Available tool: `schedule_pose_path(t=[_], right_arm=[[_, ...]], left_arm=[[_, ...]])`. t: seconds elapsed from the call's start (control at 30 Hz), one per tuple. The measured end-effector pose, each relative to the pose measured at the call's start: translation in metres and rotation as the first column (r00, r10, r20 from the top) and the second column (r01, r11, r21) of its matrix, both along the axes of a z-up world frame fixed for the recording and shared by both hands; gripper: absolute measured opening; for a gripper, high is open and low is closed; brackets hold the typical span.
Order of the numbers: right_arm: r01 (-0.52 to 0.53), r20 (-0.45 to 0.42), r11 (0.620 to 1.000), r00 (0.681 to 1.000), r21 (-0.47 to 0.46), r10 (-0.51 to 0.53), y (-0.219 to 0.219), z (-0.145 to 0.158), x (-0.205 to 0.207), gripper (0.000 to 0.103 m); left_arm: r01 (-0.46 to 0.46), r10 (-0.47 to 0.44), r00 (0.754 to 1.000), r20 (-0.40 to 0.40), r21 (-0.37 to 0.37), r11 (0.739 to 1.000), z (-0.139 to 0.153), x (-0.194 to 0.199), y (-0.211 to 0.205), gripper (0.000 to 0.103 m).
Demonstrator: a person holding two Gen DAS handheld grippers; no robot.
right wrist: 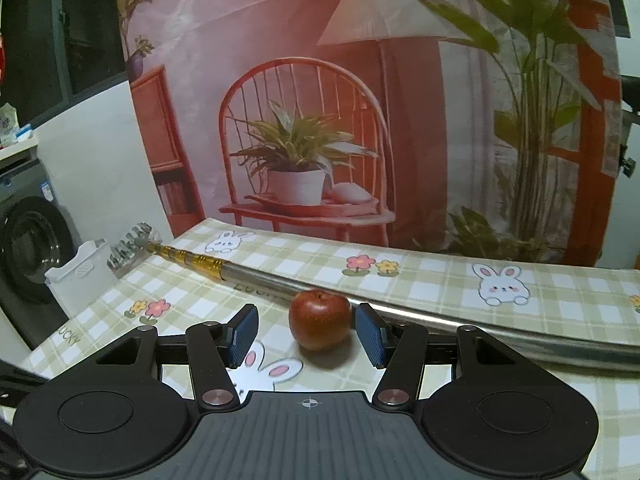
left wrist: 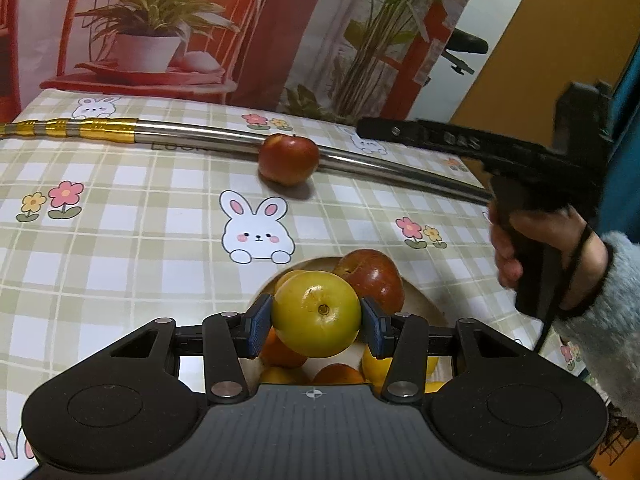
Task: Organize fruits
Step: 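Carry the yellow-green fruit to the plate while the right grasps a red apple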
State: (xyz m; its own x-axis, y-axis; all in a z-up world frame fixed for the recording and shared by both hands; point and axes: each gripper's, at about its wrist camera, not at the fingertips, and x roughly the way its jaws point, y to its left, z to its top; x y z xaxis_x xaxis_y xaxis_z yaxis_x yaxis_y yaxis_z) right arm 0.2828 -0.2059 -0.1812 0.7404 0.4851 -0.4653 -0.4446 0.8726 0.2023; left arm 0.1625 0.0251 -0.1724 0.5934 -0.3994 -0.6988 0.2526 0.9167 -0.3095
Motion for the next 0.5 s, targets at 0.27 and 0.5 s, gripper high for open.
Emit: schedule_pose_path(t=[0.27,0.5], right_arm=[[0.002,-0.065,1.0,0.998,0.005,-0.002,0.023,-0.021,0.061,0.053],[-0.019,-0.166,0.999,0.986,-0.048,0.011,0.048,-0.048,0.092,0.068]], left_arm=[[-0.008,0.008,1.0,-0.001,-0.009,1.0,0.002,-0.002,0.003,0.05],[-0.013,0.012,1.0,-0.016,-0.022,1.0,-0.001,0.001,0.005,0.05]])
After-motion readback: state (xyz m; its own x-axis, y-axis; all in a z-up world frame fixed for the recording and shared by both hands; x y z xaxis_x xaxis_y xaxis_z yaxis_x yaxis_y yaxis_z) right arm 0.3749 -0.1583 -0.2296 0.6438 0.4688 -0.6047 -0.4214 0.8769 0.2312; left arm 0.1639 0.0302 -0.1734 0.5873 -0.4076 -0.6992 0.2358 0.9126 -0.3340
